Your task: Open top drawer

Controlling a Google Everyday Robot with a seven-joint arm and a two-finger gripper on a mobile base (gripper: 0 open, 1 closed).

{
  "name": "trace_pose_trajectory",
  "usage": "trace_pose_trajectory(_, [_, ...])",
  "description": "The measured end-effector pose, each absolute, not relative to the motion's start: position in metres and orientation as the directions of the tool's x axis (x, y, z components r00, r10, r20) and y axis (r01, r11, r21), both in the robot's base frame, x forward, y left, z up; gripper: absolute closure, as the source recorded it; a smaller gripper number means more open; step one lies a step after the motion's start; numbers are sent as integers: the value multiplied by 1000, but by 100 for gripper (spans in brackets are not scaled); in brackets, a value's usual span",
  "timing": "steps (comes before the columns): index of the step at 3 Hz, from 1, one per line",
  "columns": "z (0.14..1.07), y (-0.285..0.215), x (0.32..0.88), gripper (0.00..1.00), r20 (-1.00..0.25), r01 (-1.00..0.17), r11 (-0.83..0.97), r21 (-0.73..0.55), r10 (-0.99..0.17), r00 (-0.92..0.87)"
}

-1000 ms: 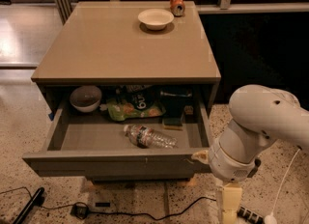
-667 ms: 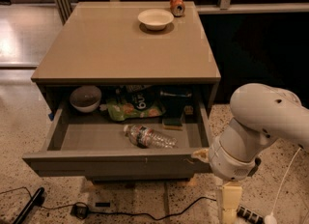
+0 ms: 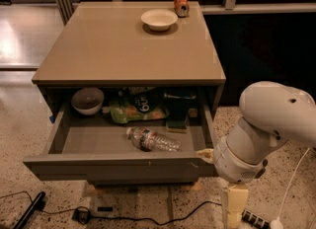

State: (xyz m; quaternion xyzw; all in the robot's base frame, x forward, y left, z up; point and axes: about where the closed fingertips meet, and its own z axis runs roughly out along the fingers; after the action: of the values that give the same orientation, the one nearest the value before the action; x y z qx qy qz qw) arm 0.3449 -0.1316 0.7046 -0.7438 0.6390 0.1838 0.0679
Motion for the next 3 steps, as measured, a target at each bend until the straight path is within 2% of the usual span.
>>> trace_pose_trajectory(1, [707, -132, 342, 0, -358, -976, -177, 125, -926, 122])
trace_pose_trajectory(3, [683, -108, 399, 0, -375, -958, -218, 185, -917, 137])
